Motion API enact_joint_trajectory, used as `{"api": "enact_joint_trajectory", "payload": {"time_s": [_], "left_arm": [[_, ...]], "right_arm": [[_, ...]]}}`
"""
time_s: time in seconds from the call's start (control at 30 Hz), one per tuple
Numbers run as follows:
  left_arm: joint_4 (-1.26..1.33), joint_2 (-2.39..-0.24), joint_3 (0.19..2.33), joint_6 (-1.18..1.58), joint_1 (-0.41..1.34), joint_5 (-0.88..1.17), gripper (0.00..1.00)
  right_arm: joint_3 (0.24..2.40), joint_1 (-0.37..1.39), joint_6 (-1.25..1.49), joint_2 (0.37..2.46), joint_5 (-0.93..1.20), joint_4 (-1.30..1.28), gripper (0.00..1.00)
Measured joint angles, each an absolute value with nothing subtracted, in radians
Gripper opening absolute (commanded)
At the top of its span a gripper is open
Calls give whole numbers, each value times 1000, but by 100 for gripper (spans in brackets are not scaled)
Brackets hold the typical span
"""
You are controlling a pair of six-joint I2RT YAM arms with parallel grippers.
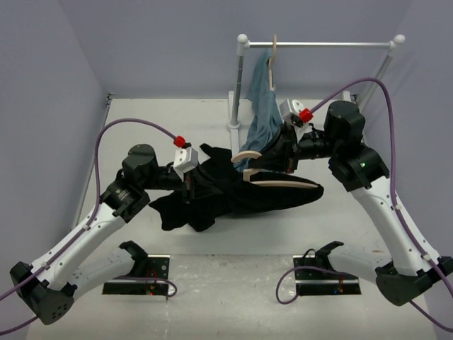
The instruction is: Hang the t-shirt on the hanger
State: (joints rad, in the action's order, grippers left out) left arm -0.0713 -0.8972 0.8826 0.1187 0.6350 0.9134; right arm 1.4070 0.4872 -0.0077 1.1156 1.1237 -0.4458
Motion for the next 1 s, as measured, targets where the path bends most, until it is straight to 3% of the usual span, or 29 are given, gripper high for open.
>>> {"api": "enact_joint_trajectory", "payload": {"time_s": [0.03, 0.1, 0.13, 0.37, 0.6, 0.87, 0.97, 1.0], "left_arm": [[-75, -901, 889, 122, 635, 908, 71], [-91, -902, 912, 139, 635, 850, 94], [-99, -900, 929, 150, 636, 801, 100], [-145, -727, 963, 167, 635, 429, 100], [-92, -376, 693, 197, 635, 153, 95], [-72, -416, 544, 228, 635, 12, 95], [-19, -491, 542, 243, 635, -19, 80], [1, -518, 542, 246, 635, -29, 59]], "right_arm": [[1403, 485, -11, 1115, 1125, -434, 0], [1368, 485, -5, 1095, 1109, -391, 0], [1350, 487, -1, 1082, 1091, -381, 0], [1350, 443, 24, 1031, 947, -399, 0], [1424, 367, 56, 992, 859, -466, 0], [1558, 350, 95, 994, 861, -511, 0], [1572, 350, 107, 995, 885, -517, 0], [1573, 350, 111, 996, 892, -520, 0]]}}
